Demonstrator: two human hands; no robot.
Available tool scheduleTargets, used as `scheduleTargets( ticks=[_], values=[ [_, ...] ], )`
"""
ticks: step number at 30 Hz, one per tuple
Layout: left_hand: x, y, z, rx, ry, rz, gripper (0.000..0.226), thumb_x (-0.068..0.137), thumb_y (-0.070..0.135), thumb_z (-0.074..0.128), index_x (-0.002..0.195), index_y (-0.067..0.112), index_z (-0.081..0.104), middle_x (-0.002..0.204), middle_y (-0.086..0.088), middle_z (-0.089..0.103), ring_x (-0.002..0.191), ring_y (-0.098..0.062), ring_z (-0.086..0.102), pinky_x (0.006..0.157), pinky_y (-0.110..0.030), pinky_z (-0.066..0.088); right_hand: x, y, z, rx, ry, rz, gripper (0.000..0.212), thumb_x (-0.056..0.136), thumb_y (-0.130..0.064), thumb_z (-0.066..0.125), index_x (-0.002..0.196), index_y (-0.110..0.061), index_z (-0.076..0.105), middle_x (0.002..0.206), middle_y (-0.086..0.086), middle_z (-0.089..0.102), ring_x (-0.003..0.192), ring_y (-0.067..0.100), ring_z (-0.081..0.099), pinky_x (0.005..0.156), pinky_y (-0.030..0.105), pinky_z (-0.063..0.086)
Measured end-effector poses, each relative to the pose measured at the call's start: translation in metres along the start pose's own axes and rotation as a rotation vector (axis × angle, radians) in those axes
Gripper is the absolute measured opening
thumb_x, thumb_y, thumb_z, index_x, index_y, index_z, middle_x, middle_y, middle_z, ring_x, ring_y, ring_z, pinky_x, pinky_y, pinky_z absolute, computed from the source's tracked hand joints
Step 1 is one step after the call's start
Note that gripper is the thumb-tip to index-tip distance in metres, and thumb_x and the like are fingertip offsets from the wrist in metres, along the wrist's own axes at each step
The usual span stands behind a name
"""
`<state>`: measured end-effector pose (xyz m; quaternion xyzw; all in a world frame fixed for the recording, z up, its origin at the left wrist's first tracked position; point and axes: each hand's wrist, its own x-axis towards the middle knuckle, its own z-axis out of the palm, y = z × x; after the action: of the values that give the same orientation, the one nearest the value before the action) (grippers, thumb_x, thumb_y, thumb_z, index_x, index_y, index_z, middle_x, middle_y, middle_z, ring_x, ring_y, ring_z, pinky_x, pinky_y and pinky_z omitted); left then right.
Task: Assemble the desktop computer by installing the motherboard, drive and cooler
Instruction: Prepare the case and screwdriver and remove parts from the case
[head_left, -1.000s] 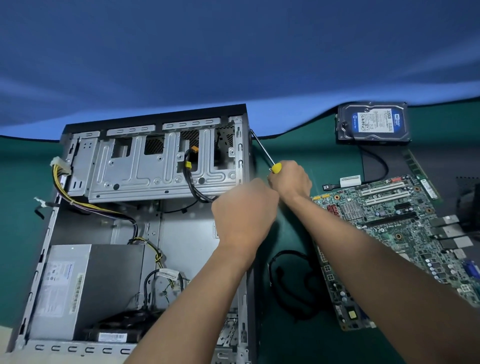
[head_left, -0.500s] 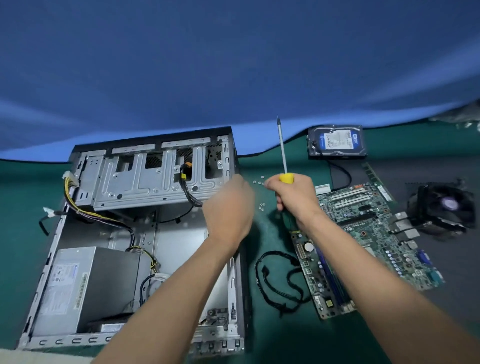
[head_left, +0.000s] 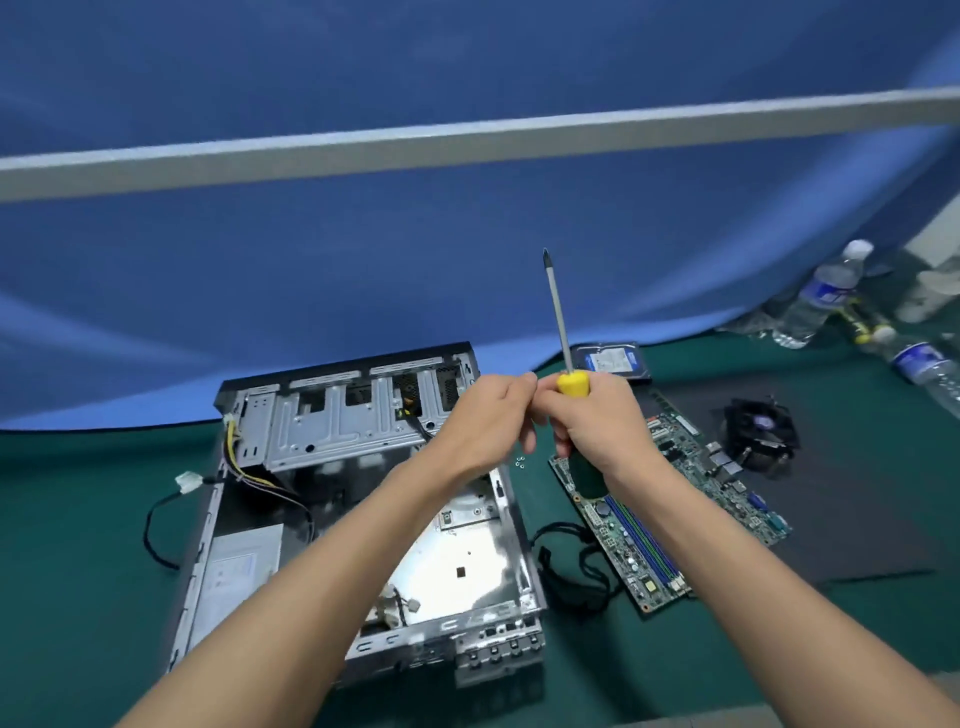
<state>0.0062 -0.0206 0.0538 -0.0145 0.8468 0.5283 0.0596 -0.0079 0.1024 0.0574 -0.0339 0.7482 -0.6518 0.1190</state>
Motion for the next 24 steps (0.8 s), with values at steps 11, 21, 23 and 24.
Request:
scheduleTargets(
  ticks=[11,21,23,24],
  values=[
    [-0.127,-0.002,-0.096,-0.001,-0.153,0.071,0.033,0.09,0.01,0.028,0.058,0.016,0.028,0.053,-0.004,0.03,0.049,-0.019,0.025,0.047,-0.03,0.025,-0.112,-0.042,0.101,0.075,0.046,-0.025,0.025,0.078,-0.005,0.068,0.056,-0.016,0.064,0.041,-0.001,0.041,0.034,0.014,0.036,0.039,0.019,0.034],
    [-0.2,-0.034,-0.137,-0.339,-0.312,-0.055,0.027,0.086,0.015,0.041,0.061,0.015,0.051,0.047,0.003,0.04,0.036,-0.011,0.032,0.039,-0.016,0.018,-0.179,-0.053,0.145,-0.147,0.049,-0.047,0.024,0.084,-0.008,0.062,0.062,-0.006,0.055,0.049,0.003,0.046,0.039,0.014,0.043,0.04,0.017,0.037],
    [-0.213,-0.044,-0.145,-0.41,-0.24,-0.081,0.025,0.086,0.014,0.044,0.063,0.013,0.053,0.047,0.002,0.043,0.037,-0.011,0.035,0.037,-0.015,0.023,-0.186,-0.052,0.151,-0.165,0.022,-0.001,0.022,0.086,-0.006,0.054,0.064,-0.009,0.05,0.053,0.003,0.05,0.046,0.017,0.047,0.047,0.021,0.041],
    [-0.22,-0.049,-0.148,-0.456,-0.211,-0.095,0.024,0.086,0.013,0.046,0.063,0.012,0.054,0.048,0.001,0.044,0.037,-0.011,0.036,0.036,-0.015,0.025,-0.189,-0.05,0.153,-0.144,-0.002,0.027,0.019,0.087,-0.004,0.051,0.068,-0.009,0.051,0.054,0.002,0.053,0.05,0.018,0.048,0.051,0.025,0.043]
  ],
)
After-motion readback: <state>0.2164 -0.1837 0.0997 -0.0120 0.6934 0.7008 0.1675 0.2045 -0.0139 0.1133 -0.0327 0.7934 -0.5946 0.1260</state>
